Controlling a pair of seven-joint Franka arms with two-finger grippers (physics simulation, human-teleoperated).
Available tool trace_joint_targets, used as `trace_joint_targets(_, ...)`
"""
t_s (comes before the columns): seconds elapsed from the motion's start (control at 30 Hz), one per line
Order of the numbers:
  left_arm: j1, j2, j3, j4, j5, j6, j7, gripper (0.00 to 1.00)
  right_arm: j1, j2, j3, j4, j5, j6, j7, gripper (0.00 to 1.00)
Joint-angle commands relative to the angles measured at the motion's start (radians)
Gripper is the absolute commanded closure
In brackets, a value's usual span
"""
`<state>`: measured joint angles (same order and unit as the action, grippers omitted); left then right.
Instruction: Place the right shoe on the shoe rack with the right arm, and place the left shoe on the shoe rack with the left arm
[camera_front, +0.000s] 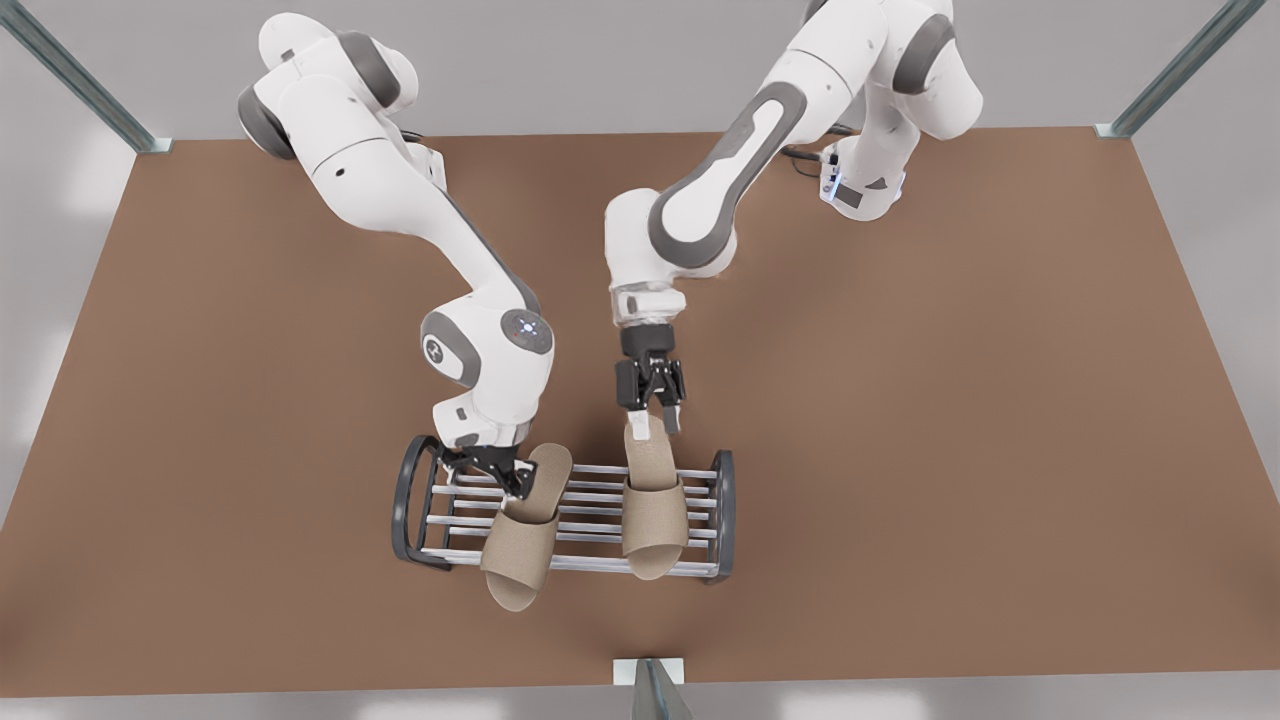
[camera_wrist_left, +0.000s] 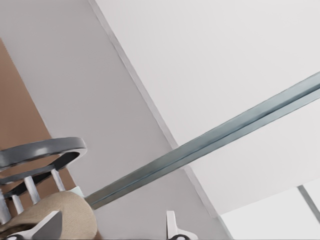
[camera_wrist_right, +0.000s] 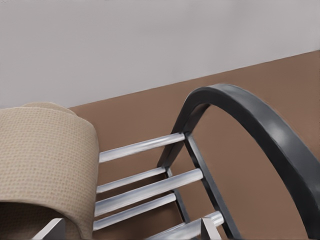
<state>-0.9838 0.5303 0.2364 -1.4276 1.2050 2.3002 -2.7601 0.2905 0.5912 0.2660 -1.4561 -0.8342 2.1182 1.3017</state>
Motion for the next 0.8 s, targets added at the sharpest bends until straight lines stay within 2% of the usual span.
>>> trace_joint_targets(0.0, -0.009, -0.042, 0.004, 0.024, -0.634, -0.635, 1.845, 0.00, -0.007, -0.053, 0.002, -0.041, 0.012, 0.006, 0.061, 0.00)
trace_joint_targets(0.03, 0.056, -0.144, 0.006, 0.044, -0.878, -0.831, 2.096, 0.00, -0.017, -0.140, 0.002, -0.098, 0.072, 0.002, 0.016, 0.00)
trace_joint_targets(0.1, 0.194, -0.174, 0.129, 0.257, -1.220, -0.966, 2.163, 0.00, -0.017, -0.361, 0.002, -0.245, 0.176, -0.027, -0.091, 0.00)
trace_joint_targets(0.17, 0.381, -0.174, 0.135, 0.305, -1.257, -1.021, 2.557, 0.00, -0.049, -0.542, 0.002, -0.239, 0.432, -0.240, -0.339, 0.00)
trace_joint_targets(0.2, 0.424, -0.171, 0.135, 0.305, -1.253, -1.012, 2.677, 0.00, -0.144, -0.583, -0.002, -0.169, 0.639, -0.455, -0.517, 0.00)
trace_joint_targets(0.27, 0.454, -0.177, 0.117, 0.294, -1.208, -0.955, 2.679, 0.00, -0.383, -0.642, -0.004, -0.135, 0.815, -0.652, -0.823, 0.00)
trace_joint_targets(0.3, 0.507, -0.260, 0.045, 0.224, -1.202, -0.901, 2.680, 0.00, -0.473, -0.637, -0.057, -0.141, 0.860, -0.655, -1.048, 0.00)
trace_joint_targets(0.33, 0.572, -0.361, -0.069, 0.116, -1.147, -0.842, 2.677, 0.00, -0.250, -0.622, -0.343, -0.135, 0.854, -0.655, -1.096, 0.00)
trace_joint_targets(0.37, 0.644, -0.426, -0.173, 0.035, -1.110, -0.793, 2.677, 0.00, -0.197, -0.576, -0.392, -0.129, 0.851, -0.656, -1.130, 0.00)
trace_joint_targets(0.4, 0.651, -0.466, -0.189, -0.033, -1.095, -0.754, 2.673, 0.00, -0.179, -0.502, -0.389, -0.083, 0.847, -0.655, -1.177, 0.00)
trace_joint_targets(0.5, 0.651, -0.469, -0.189, -0.036, -1.095, -0.759, 2.673, 0.00, -0.134, -0.398, -0.384, -0.015, 0.774, -0.606, -1.326, 0.00)
trace_joint_targets(0.77, 0.655, -0.469, -0.190, -0.034, -1.093, -0.760, 2.674, 0.00, -0.123, -0.373, -0.384, -0.013, 0.796, -0.616, -1.326, 0.00)
